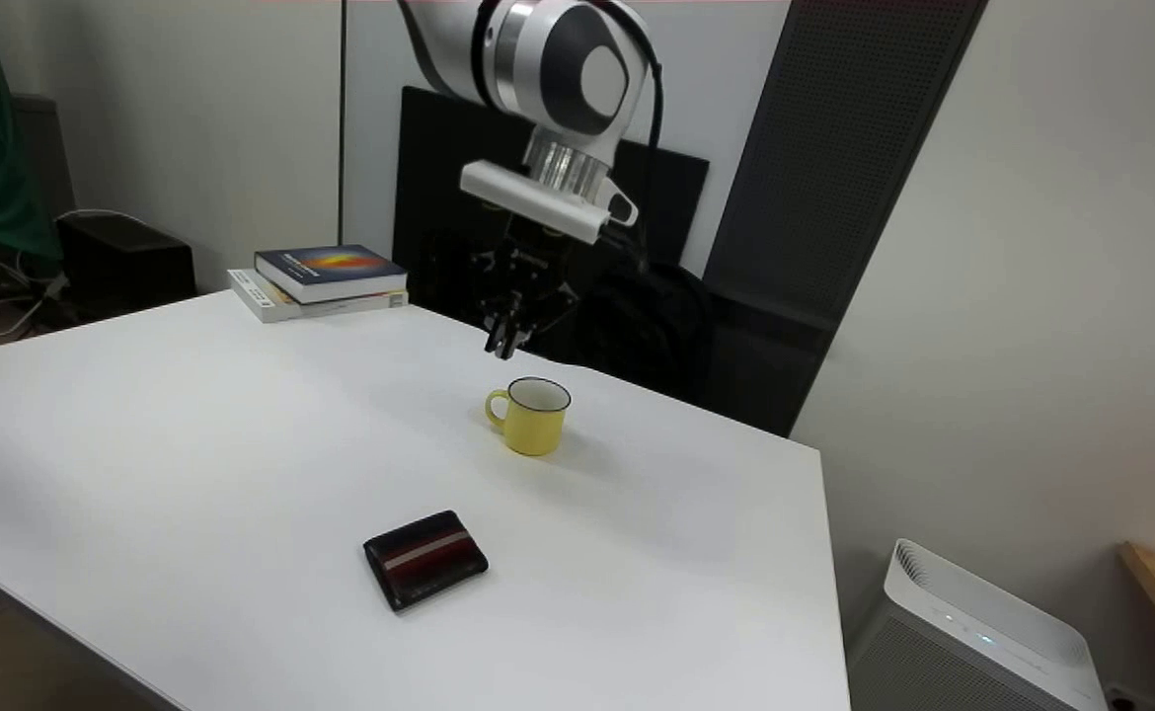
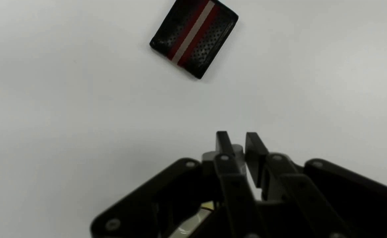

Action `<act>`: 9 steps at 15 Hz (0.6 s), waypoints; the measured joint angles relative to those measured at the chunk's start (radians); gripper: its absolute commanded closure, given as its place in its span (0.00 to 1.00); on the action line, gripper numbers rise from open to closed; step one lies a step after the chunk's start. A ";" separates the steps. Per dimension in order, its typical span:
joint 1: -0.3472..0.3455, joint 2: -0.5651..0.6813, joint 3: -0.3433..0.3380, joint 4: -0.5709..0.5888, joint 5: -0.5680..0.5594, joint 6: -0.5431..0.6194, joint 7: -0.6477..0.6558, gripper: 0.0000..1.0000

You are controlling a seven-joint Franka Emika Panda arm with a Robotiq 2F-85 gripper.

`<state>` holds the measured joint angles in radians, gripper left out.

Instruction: Put the marker in the cup

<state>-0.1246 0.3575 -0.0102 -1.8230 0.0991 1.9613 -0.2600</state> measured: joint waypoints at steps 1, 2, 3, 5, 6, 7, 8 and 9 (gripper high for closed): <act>-0.019 0.004 -0.005 0.037 0.024 -0.056 -0.009 0.96; -0.037 0.014 -0.011 0.077 0.049 -0.108 -0.018 0.96; -0.056 0.029 -0.016 0.115 0.072 -0.155 -0.026 0.96; -0.089 0.079 -0.023 0.200 0.117 -0.244 -0.035 0.96; -0.103 0.111 -0.024 0.243 0.140 -0.283 -0.035 0.96; -0.116 0.146 -0.025 0.288 0.164 -0.320 -0.035 0.96; -0.126 0.182 -0.025 0.331 0.188 -0.352 -0.035 0.96; -0.134 0.219 -0.025 0.374 0.210 -0.380 -0.034 0.96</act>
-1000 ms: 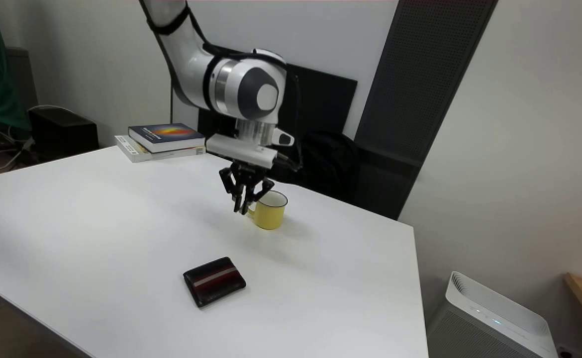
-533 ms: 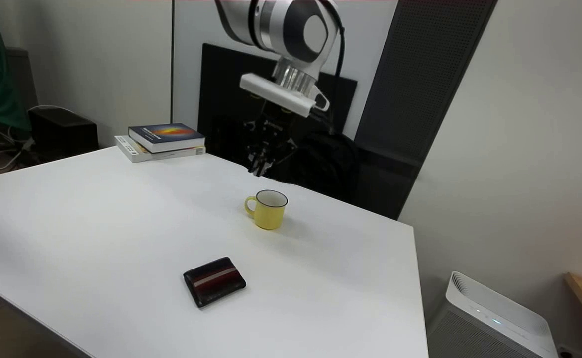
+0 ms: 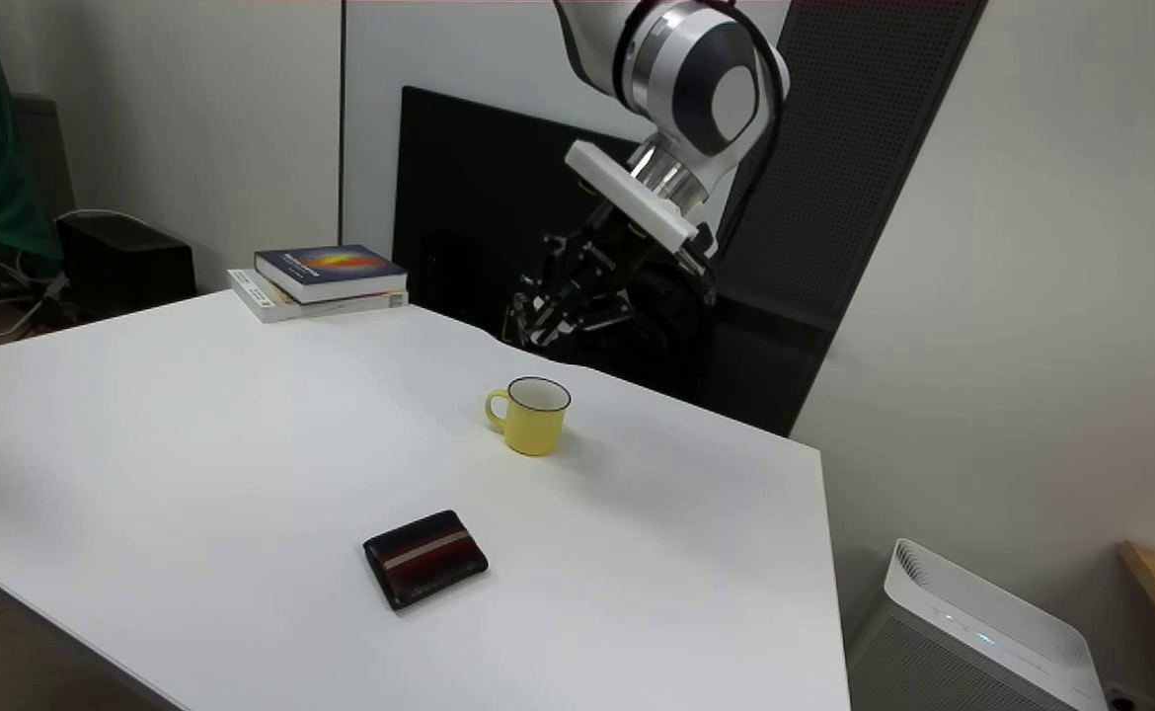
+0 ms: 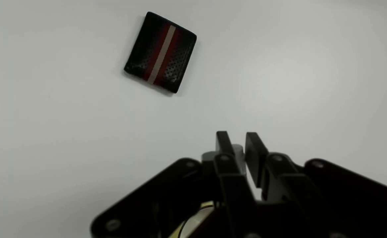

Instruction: Put the marker in the cup

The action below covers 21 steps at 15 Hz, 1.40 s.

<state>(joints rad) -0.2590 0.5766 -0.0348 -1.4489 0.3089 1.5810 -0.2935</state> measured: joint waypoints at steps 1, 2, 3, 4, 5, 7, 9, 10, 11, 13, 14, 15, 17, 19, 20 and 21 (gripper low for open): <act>-0.006 0.037 0.000 0.041 0.018 -0.022 0.003 0.96; -0.009 0.073 0.000 0.080 0.030 -0.041 0.008 0.96; -0.012 0.107 0.000 0.116 0.039 -0.055 0.018 0.96; -0.013 0.142 0.000 0.151 0.045 -0.069 0.029 0.96; -0.015 0.176 0.000 0.186 0.048 -0.083 0.042 0.96; -0.017 0.235 0.001 0.246 0.050 -0.107 0.071 0.96; -0.018 0.286 0.001 0.301 0.050 -0.130 0.097 0.96; -0.018 0.308 0.003 0.326 0.050 -0.141 0.108 0.96; -0.018 0.328 0.005 0.349 0.050 -0.152 0.117 0.96; -0.018 0.365 0.013 0.394 0.050 -0.178 0.131 0.96; -0.018 0.383 0.017 0.417 0.051 -0.191 0.138 0.96; -0.018 0.399 0.022 0.439 0.052 -0.205 0.143 0.96; -0.018 0.434 0.030 0.485 0.056 -0.233 0.159 0.96; -0.019 0.471 0.036 0.537 0.060 -0.260 0.175 0.96; -0.019 0.490 0.038 0.564 0.061 -0.273 0.182 0.96; -0.021 0.509 0.040 0.592 0.062 -0.286 0.191 0.96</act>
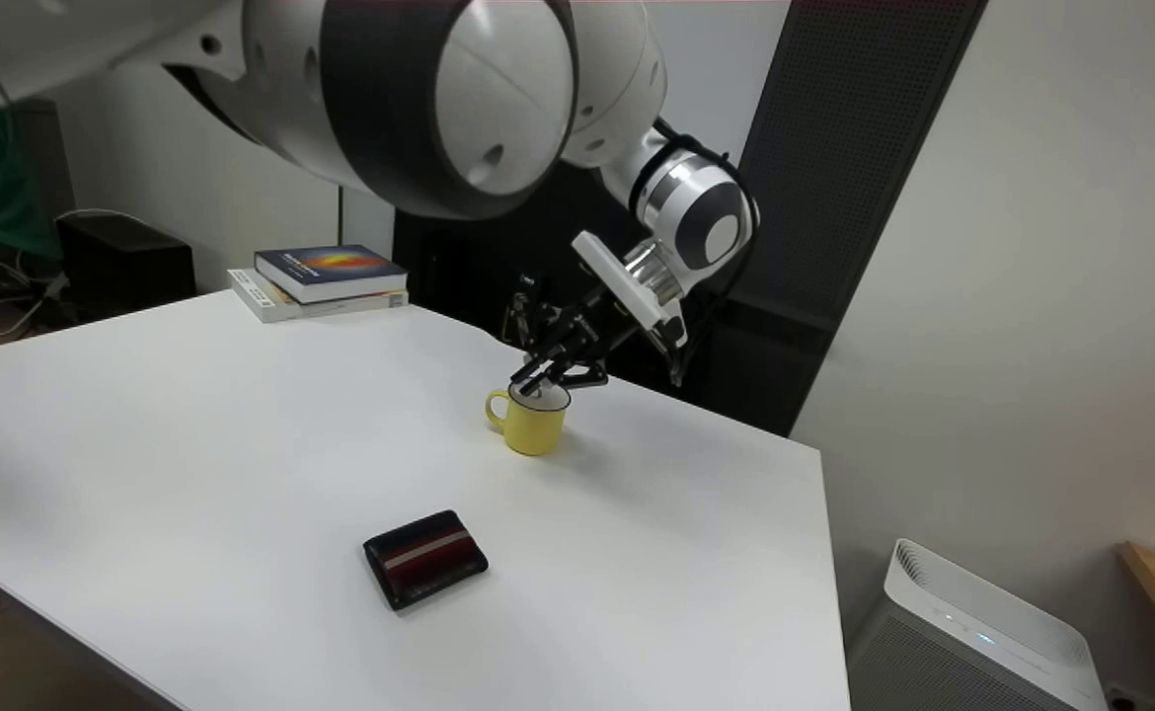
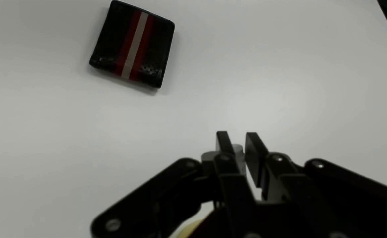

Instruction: Put the marker in the cup

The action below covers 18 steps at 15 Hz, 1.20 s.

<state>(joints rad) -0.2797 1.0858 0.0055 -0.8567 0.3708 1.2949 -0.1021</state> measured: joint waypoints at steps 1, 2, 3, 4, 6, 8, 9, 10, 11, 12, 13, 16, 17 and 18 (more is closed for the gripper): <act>-0.002 0.021 0.001 0.030 0.000 -0.013 0.008 0.96; -0.004 0.041 0.001 0.061 0.001 -0.024 0.014 0.96; -0.006 0.062 0.001 0.093 0.001 -0.035 0.020 0.96; -0.009 0.081 0.001 0.122 0.001 -0.041 0.024 0.96; -0.015 0.113 0.003 0.164 0.000 -0.043 0.030 0.96; -0.019 0.137 0.006 0.195 0.000 -0.045 0.039 0.96; -0.021 0.148 0.009 0.210 -0.001 -0.047 0.042 0.96; -0.023 0.157 0.011 0.225 -0.002 -0.048 0.044 0.96; -0.024 0.166 0.012 0.240 -0.003 -0.049 0.044 0.96; -0.025 0.174 0.013 0.253 -0.005 -0.050 0.044 0.96; -0.025 0.180 0.013 0.263 -0.004 -0.050 0.044 0.64; -0.020 0.185 0.012 0.274 -0.005 -0.049 0.044 0.45; -0.018 0.186 0.012 0.277 -0.005 -0.049 0.044 0.39; -0.016 0.186 0.011 0.279 -0.006 -0.049 0.044 0.31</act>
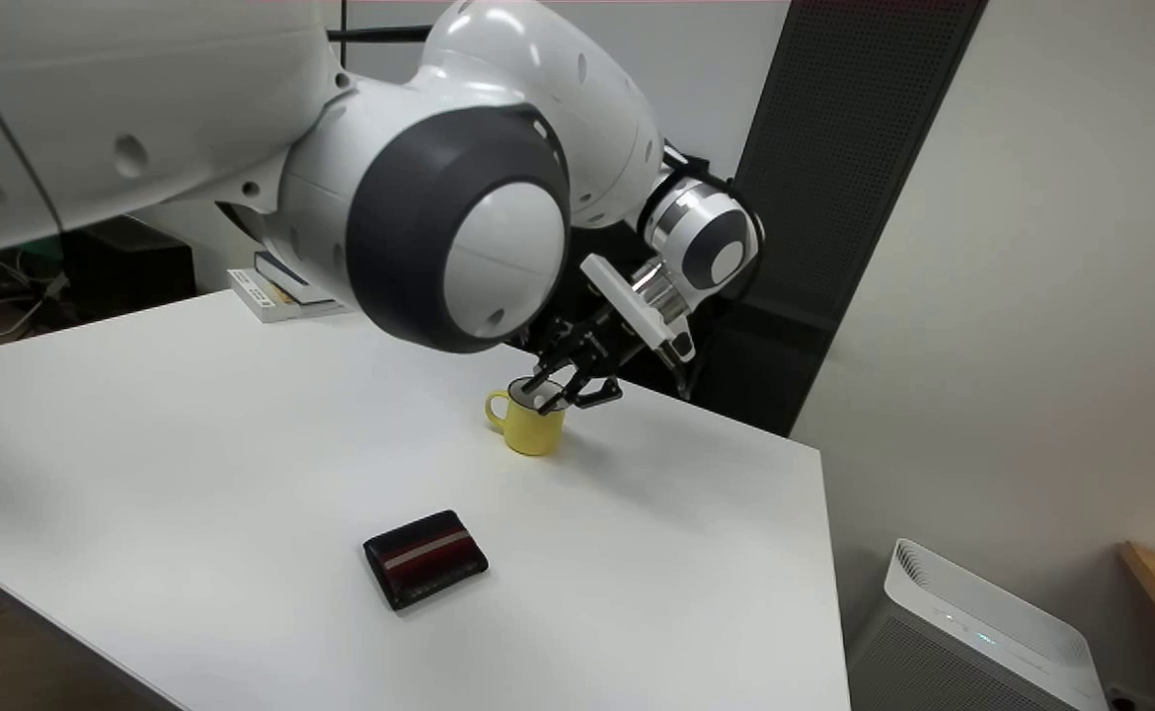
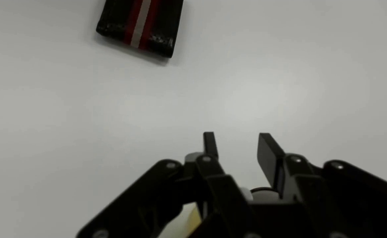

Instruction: Put the marker in the cup

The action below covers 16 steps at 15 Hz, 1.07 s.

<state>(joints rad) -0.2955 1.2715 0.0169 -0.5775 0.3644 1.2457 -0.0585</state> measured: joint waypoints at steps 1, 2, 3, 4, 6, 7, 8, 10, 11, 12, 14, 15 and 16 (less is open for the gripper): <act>0.002 0.000 0.000 0.003 -0.002 0.000 0.000 0.25; 0.004 0.000 0.000 0.005 -0.005 0.000 -0.001 0.19; 0.006 0.000 -0.001 0.009 -0.009 0.000 -0.001 0.11; 0.008 0.000 -0.001 0.012 -0.014 0.000 -0.002 0.05; 0.021 -0.001 -0.013 0.025 -0.059 0.008 -0.026 0.00; 0.033 -0.005 -0.023 0.033 -0.091 0.014 -0.049 0.00; 0.047 -0.013 -0.034 0.039 -0.123 0.018 -0.072 0.00; 0.079 -0.046 -0.052 0.044 -0.180 0.027 -0.121 0.00; 0.095 -0.068 -0.061 0.045 -0.207 0.033 -0.144 0.00; 0.112 -0.091 -0.070 0.046 -0.234 0.038 -0.167 0.00; 0.144 -0.138 -0.089 0.046 -0.286 0.062 -0.209 0.00; 0.156 -0.157 -0.095 0.046 -0.301 0.070 -0.222 0.00; 0.164 -0.169 -0.099 0.046 -0.309 0.072 -0.227 0.00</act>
<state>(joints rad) -0.1313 1.1024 -0.0824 -0.5316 0.0557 1.3173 -0.2859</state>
